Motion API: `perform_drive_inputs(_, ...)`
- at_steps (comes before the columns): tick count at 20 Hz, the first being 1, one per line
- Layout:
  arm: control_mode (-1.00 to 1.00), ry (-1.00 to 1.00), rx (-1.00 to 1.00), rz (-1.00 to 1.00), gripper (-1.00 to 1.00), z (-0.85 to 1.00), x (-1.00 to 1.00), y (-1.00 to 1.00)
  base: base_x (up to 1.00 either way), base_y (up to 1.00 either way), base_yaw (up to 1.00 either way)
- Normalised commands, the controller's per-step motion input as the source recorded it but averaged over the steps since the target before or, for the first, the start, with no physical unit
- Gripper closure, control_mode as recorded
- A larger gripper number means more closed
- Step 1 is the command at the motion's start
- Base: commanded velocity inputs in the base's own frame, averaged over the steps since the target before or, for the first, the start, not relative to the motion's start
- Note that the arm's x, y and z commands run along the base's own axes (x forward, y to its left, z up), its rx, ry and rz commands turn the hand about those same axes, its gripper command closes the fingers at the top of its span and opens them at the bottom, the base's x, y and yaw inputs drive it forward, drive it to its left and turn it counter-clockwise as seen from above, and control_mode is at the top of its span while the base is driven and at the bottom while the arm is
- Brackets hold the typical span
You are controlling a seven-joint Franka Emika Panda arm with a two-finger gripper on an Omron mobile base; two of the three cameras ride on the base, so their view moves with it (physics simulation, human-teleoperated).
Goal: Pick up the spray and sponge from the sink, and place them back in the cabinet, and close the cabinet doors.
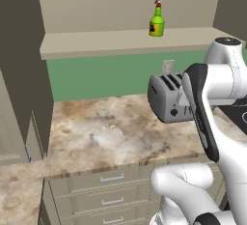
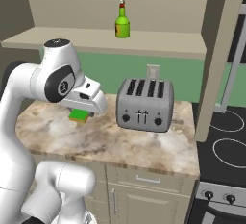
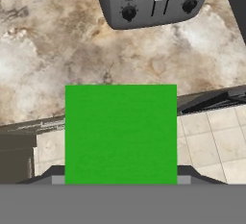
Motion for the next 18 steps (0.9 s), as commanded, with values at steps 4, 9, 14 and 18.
perform_drive_inputs(4, 1.0, 0.0, 0.0, 0.0, 1.0, 0.0, 0.0, 0.0, 0.44, -0.02, 0.0)
perform_drive_inputs(9, 1.0, 0.0, 0.0, 0.0, 1.0, 0.0, 0.0, 0.0, 0.45, 0.0, 0.01)
perform_drive_inputs(14, 1.0, 0.0, 0.0, 0.0, 1.0, 0.0, 0.0, 0.0, 0.42, 0.0, 0.0)
perform_drive_inputs(18, 1.0, 0.0, 0.0, 0.0, 1.0, 0.0, 0.0, 0.0, 0.46, 0.0, 0.0)
